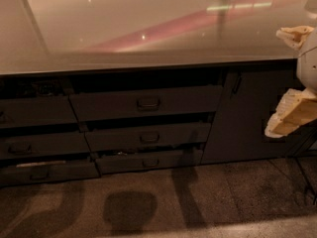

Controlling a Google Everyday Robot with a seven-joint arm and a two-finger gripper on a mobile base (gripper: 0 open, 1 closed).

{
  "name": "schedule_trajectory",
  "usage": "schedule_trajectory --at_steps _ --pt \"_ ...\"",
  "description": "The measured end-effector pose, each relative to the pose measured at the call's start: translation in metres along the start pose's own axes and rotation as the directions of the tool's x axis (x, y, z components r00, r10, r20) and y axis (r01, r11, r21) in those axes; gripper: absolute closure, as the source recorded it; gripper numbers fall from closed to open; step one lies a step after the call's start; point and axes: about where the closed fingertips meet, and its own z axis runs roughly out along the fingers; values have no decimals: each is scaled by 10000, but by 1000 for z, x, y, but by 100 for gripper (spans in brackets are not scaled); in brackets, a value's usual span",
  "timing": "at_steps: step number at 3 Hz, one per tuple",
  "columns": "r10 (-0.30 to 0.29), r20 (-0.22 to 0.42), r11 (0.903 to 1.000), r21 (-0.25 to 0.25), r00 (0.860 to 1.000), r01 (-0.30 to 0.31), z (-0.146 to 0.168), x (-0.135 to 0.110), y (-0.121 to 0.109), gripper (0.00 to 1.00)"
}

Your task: Open top drawer

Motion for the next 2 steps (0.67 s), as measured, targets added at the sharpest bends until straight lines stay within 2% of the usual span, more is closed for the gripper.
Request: schedule_trajectory --at_steps 1,2 --pt "0 2 10000 0 10000 0 0 0 0 0" --pt "82 754 9997 -222 9971 -65 3 -2 1 0"
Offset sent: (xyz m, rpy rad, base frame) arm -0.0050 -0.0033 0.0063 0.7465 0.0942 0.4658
